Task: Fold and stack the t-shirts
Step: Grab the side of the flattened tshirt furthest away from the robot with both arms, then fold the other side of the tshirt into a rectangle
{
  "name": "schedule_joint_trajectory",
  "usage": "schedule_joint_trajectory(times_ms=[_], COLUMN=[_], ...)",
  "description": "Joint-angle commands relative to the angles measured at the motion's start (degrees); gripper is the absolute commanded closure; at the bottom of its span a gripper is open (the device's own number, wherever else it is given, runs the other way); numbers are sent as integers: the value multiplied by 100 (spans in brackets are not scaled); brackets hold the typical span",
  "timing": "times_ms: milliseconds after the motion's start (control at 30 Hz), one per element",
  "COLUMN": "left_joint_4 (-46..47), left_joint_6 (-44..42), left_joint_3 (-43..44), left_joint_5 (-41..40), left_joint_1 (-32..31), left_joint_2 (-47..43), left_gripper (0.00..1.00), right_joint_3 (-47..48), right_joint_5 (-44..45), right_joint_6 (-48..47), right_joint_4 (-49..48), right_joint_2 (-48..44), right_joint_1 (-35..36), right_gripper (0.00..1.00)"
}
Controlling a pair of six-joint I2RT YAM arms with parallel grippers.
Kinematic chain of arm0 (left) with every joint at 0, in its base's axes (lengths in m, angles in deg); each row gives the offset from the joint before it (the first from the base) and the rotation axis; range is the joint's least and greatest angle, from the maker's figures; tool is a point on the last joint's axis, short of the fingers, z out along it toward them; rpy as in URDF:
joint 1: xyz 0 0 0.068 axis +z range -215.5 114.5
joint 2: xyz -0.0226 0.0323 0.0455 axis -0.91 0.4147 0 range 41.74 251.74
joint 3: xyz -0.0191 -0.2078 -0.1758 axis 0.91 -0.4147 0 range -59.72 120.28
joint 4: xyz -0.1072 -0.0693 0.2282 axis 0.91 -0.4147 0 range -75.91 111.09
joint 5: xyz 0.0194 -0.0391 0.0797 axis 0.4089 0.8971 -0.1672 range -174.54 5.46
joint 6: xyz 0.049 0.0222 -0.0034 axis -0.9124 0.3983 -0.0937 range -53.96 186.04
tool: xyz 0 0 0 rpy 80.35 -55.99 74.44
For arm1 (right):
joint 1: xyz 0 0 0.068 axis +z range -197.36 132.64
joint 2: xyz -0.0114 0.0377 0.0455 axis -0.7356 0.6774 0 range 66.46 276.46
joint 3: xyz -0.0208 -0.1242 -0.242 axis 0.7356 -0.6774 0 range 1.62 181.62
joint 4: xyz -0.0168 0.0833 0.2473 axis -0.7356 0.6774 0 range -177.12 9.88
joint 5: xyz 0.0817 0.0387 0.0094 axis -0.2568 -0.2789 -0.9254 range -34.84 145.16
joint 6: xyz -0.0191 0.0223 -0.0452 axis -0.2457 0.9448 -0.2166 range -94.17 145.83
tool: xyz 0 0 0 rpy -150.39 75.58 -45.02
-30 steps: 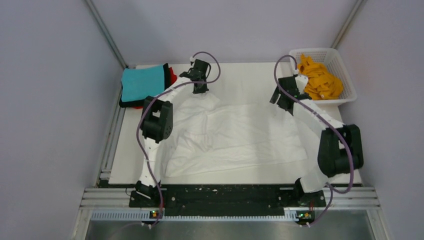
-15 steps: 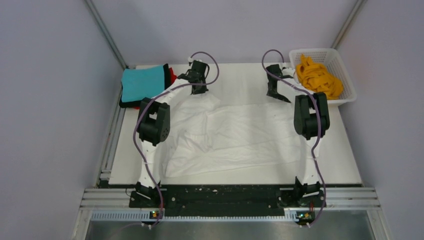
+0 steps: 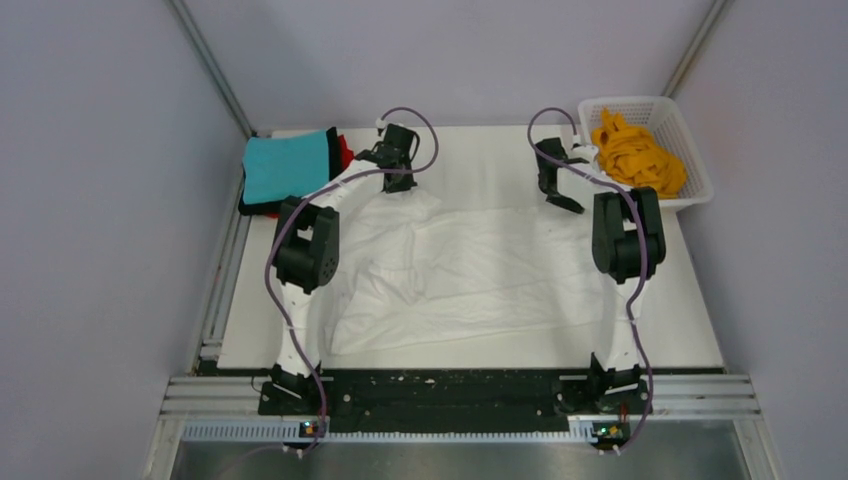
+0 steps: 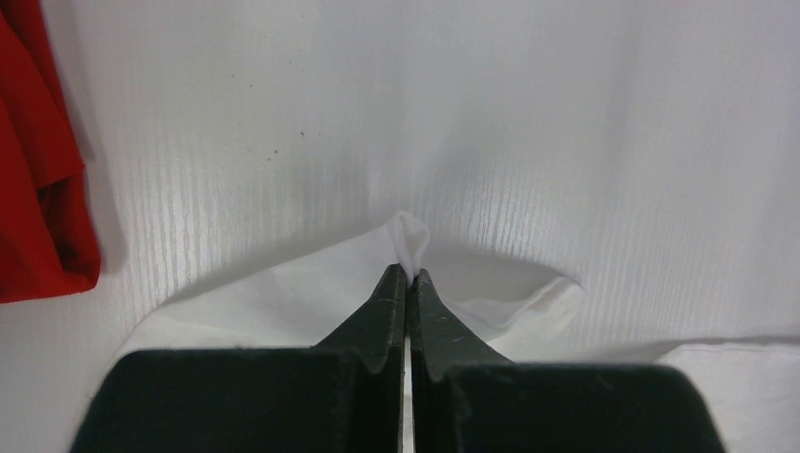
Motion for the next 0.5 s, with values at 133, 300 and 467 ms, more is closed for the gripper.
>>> schedule_joint_trajectory(times_ms=[133, 300, 467], left_joint_4=[119, 163, 176], left_joint_6=[49, 40, 5], left_joint_3=[-143, -139, -281], left_joint_5=[-76, -2, -38], left_joint_1=[-35, -42, -82], left_joint_2=[-553, -590, -777], left_gripper=[100, 100, 100], right_joint_3=[-348, -321, -459], right_joint_5=[179, 48, -173], right_joint_6=[133, 82, -111], right_joint_4=[-229, -488, -705], right_joint_2=[-269, -307, -598], right_joint_1=[-67, -67, -53], right_gripper=[73, 92, 100])
